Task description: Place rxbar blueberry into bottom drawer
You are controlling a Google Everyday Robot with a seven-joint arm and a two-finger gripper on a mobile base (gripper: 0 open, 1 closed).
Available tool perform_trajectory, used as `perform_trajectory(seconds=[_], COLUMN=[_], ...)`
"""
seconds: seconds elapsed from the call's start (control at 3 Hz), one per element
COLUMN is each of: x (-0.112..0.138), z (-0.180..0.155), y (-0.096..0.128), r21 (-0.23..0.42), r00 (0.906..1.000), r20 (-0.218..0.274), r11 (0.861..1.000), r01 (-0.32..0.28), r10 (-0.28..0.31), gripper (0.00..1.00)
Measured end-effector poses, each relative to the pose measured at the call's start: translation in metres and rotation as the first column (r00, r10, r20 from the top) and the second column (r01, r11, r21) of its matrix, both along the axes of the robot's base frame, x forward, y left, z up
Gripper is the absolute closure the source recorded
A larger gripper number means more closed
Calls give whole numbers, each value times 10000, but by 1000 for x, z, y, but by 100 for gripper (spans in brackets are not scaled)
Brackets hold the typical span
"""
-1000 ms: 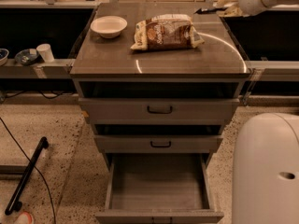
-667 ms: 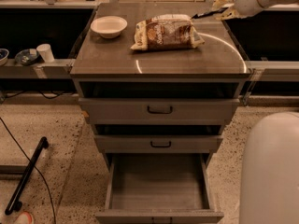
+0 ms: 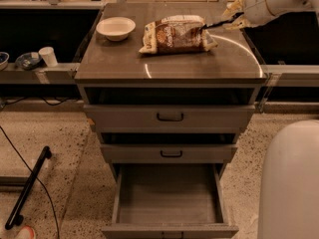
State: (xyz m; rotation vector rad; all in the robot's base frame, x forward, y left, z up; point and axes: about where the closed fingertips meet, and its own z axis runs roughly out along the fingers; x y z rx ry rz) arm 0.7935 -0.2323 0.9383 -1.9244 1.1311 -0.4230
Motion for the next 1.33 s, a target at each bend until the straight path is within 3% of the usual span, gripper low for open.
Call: perform_trajectory(seconds=[0.33, 0.67, 1.0, 1.33], x=[-10, -36, -85, -125], z=[-3, -4, -5, -24], y=[14, 36, 53, 60], r21=[-381, -1066, -1476, -1267], r00=[9972, 9802, 9490, 9271], r20=[79, 208, 324, 182], r11=[9966, 9753, 9406, 9207], r01=[-736, -1935, -3058, -3692], r10=[739, 1967, 3137, 3743], gripper=[100, 100, 100, 100])
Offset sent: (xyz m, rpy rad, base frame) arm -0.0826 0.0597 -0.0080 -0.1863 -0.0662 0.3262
